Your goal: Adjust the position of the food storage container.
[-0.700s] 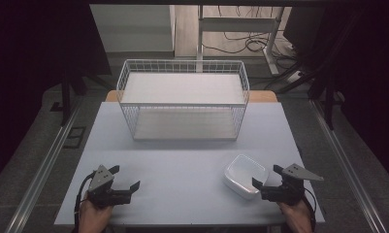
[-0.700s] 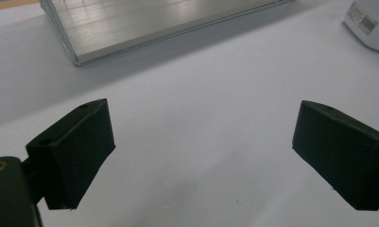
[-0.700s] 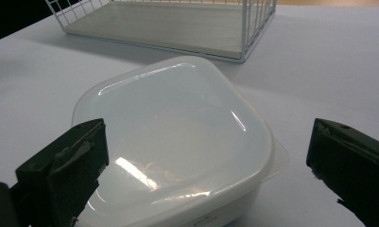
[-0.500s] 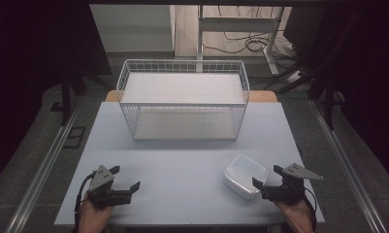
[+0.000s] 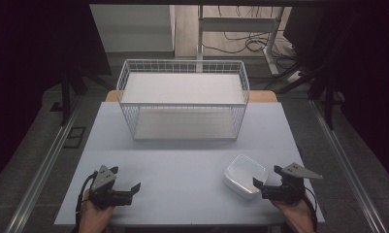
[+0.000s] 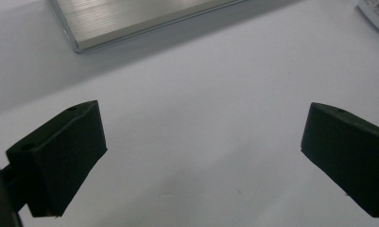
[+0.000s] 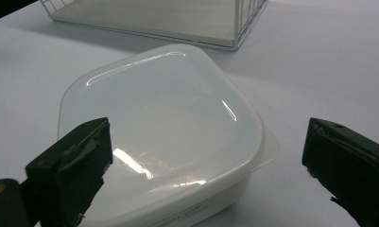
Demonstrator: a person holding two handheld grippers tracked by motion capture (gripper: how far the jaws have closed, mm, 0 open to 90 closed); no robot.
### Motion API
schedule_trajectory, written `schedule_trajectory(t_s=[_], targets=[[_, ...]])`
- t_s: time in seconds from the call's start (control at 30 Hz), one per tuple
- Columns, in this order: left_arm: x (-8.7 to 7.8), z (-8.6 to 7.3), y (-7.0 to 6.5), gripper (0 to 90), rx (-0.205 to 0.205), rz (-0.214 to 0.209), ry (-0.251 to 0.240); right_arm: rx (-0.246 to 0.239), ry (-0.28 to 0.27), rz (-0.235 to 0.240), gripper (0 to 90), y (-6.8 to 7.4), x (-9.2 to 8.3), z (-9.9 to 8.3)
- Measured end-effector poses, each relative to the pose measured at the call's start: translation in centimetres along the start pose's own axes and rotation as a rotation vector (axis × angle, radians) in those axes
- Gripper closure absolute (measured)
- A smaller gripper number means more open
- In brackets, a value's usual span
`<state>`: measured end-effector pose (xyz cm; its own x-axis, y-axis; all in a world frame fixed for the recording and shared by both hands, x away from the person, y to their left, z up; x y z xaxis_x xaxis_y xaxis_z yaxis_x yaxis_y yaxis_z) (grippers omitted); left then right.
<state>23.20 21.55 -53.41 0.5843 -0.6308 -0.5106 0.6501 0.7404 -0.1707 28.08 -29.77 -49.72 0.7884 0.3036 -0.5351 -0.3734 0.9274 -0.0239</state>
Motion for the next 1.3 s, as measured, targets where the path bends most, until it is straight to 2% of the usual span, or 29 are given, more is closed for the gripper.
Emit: schedule_trajectory(t_s=[0.1, 0.13, 0.17, 0.3, 0.33, 0.37, 0.43, 0.5, 0.57, 0.6, 0.63, 0.67, 0.7, 0.8, 0.83, 0.9, 0.93, 1.0, 1.07, 1.27, 1.3], targets=[[0.1, 0.0, 0.0, 0.8, 0.004, 0.002, 0.009, -0.009, 0.017, -0.014, 9.9, -0.1, -0.1, 0.1], [0.1, 0.0, 0.0, 0.9, 0.004, 0.002, 0.009, -0.009, 0.017, -0.014, 9.9, -0.1, -0.1, 0.1], [0.1, 0.0, 0.0, 1.1, 0.004, 0.001, 0.008, -0.020, 0.014, -0.017, 15.1, -0.2, -0.3, 0.1], [0.1, -0.1, 0.0, 1.2, -0.001, 0.003, 0.010, -0.038, 0.002, -0.029, 24.8, -0.3, -1.0, 0.5], [0.1, -0.1, 0.0, 1.2, -0.001, 0.003, 0.010, -0.038, 0.002, -0.029, 24.8, -0.3, -1.0, 0.5], [0.0, -0.1, 0.0, 1.2, -0.004, 0.003, 0.006, -0.050, -0.010, -0.036, 35.3, -0.4, -1.5, 0.7], [0.0, -0.1, 0.1, 1.4, -0.007, 0.004, 0.006, -0.070, -0.001, -0.038, 43.6, -0.5, -1.8, 0.8], [0.0, -0.1, 0.1, 1.5, -0.010, 0.004, 0.007, -0.097, 0.016, -0.066, 53.7, -0.7, -2.0, 0.7], [0.0, -0.1, 0.1, 1.8, -0.013, 0.006, 0.011, -0.092, 0.032, -0.075, 64.4, -1.0, -2.1, 0.6], [0.0, -0.1, 0.1, 1.8, -0.013, 0.006, 0.011, -0.092, 0.032, -0.075, 64.4, -1.0, -2.1, 0.6], [0.0, -0.1, 0.2, 2.0, -0.014, 0.010, 0.014, -0.081, 0.064, -0.078, 75.1, -1.3, -2.2, 0.5], [0.0, -0.1, 0.2, 2.0, -0.016, 0.012, 0.016, -0.081, 0.064, -0.078, 75.1, -1.3, -2.2, 0.5], [-0.1, -0.2, 0.2, 2.1, -0.019, 0.011, 0.016, -0.086, 0.071, -0.082, 84.9, -1.4, -2.4, 0.3], [-0.1, -0.1, 0.2, 2.2, -0.021, 0.010, 0.009, -0.093, 0.081, -0.092, 89.1, -1.4, -2.7, 0.3], [-0.1, -0.1, 0.3, 2.3, -0.023, 0.010, 0.009, -0.091, 0.116, -0.105, 89.3, -1.4, -2.8, 0.1], [-0.1, -0.2, 0.3, 2.3, -0.025, 0.009, 0.010, -0.088, 0.130, -0.103, 89.3, -1.4, -2.8, -0.1], [-0.1, -0.2, 0.3, 2.5, -0.026, 0.010, 0.011, -0.081, 0.167, -0.106, 89.3, -1.5, -2.5, -0.7], [-0.1, -0.2, 0.3, 2.7, -0.027, 0.009, 0.011, -0.077, 0.179, -0.101, 89.3, -1.6, -2.4, -0.8], [0.0, -0.2, 0.3, 2.9, -0.029, 0.008, 0.014, -0.043, 0.209, -0.065, 89.3, -1.6, -2.0, -1.1], [-0.1, -0.1, 0.2, 2.9, -0.032, -0.014, 0.003, -0.049, 0.250, -0.012, 89.2, -0.9, -0.8, -1.3], [-0.1, -0.1, 0.2, 2.9, -0.033, -0.014, 0.004, -0.052, 0.252, -0.017, 89.3, -0.8, -0.6, -1.3]])
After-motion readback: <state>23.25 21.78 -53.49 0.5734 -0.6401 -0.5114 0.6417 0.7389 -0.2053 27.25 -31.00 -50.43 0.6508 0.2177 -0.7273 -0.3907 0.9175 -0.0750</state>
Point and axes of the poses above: each handheld gripper's, and its own axes: x roughly forward along the jaws, z roughly out of its top, y roughly to its left, the point moved 2 cm from there along x, roughly forward along the jaws, and after that the axes turned 13 degrees about -z, right-handed, at the moved point
